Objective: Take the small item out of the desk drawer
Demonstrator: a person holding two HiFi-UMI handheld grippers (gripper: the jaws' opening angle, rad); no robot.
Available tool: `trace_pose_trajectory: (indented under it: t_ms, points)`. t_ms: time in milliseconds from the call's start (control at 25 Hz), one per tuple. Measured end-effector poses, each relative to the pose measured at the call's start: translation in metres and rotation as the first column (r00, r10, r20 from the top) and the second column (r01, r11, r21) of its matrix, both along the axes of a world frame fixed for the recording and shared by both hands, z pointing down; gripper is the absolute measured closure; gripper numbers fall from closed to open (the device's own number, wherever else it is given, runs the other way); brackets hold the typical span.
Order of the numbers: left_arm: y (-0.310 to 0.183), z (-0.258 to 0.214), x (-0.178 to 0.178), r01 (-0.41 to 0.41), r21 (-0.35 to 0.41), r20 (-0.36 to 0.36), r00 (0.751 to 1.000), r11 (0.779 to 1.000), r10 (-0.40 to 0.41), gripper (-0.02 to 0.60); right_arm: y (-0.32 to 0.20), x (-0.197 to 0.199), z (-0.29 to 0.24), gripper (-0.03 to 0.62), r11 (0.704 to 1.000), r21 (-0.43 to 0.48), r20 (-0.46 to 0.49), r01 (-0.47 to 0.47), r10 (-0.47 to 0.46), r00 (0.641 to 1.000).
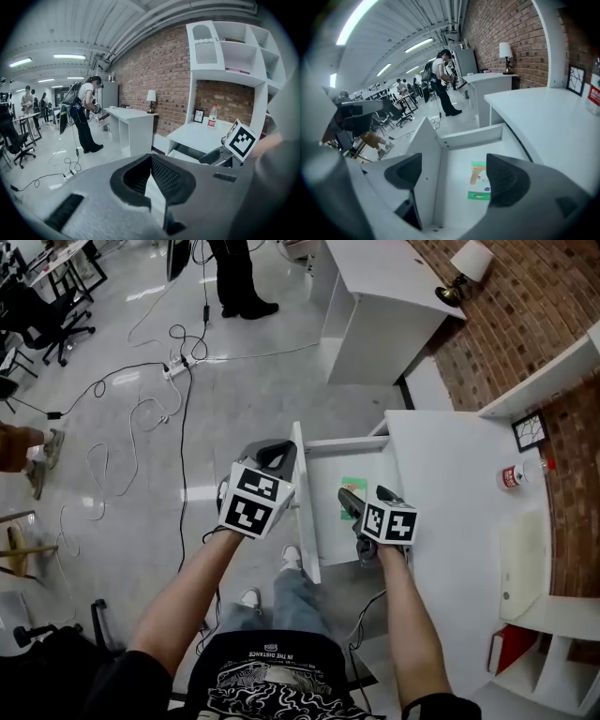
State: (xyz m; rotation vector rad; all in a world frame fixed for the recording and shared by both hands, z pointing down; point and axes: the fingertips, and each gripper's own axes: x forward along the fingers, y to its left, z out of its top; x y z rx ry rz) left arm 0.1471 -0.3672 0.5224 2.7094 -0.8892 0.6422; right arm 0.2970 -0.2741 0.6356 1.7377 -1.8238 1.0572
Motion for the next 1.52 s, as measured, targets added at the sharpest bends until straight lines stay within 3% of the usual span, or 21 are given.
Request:
trace_pose_trajectory:
  t_ms: [440, 880, 1320, 1520]
  points:
    - [-0.018, 0.042, -0.006, 0.078, -0.060, 0.032, 0.997, 0.995, -0.077, 0.577, -0.019, 0.017, 0.084, 0.160, 0.986, -0.166, 0.037, -0.001, 0.007, 0.999]
    - [-0.035, 0.061, -0.005, 0.135, -0.081, 0.054, 0.990, 0.988, -0.131, 0.577, -0.016, 0.043, 0.151, 0.158, 0.946, -0.323, 0.019, -0.037, 0.046, 0.999]
    - [-0.036, 0.077, -0.006, 0.173, -0.110, 0.070, 0.984, 0.979, -0.166, 0.577, -0.011, 0.050, 0.184, 0.160, 0.901, -0.429, -0.034, -0.056, 0.046, 0.998]
    - [-0.040, 0.077, -0.016, 0.200, -0.112, 0.063, 0.979, 0.973, -0.194, 0.577, -0.010, 0.053, 0.188, 0.204, 0.878, -0.473, -0.108, -0.072, 0.024, 0.994]
